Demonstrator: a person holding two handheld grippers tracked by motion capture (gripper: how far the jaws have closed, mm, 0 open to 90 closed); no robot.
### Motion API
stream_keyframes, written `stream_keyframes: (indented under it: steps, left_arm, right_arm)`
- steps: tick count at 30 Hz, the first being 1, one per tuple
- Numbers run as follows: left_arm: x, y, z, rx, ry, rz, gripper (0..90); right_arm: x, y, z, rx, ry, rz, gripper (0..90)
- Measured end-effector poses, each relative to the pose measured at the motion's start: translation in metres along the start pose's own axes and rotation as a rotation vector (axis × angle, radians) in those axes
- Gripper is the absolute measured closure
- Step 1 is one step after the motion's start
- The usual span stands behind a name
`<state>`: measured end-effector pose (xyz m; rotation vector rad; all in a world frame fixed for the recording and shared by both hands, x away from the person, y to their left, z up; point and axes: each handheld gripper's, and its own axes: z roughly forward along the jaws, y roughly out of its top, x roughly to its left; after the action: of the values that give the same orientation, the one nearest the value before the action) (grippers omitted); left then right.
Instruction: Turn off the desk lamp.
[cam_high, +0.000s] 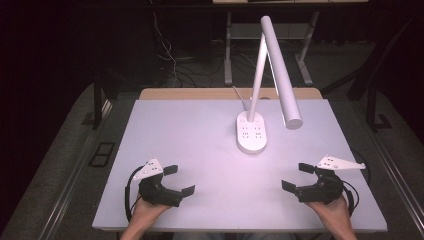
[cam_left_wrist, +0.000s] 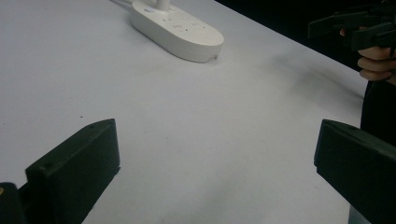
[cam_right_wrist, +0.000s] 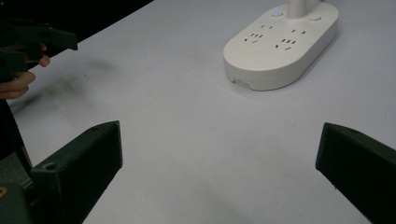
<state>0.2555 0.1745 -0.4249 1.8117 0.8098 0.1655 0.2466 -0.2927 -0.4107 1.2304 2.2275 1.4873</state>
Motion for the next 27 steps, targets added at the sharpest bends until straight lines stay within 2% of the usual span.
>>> stream_keyframes:
  steps: [4,14,21,27]
  left_arm:
    - [0.001,0.0,-0.001,-0.005,0.003,-0.001,0.0]
    - [0.001,0.0,0.001,0.005,0.013,0.009,0.0]
    - [0.002,0.0,0.0,0.001,0.022,0.005,0.0]
    - [0.003,0.0,0.0,0.001,0.027,0.007,0.0]
  right_arm:
    - [0.0,0.0,0.0,0.002,-0.002,-0.004,0.5]
    - [-0.001,0.001,-0.001,0.011,0.003,0.026,0.5]
    - [0.003,0.003,-0.002,0.029,0.015,0.022,0.5]
    - [0.01,0.01,-0.004,0.048,0.022,0.0,0.6]
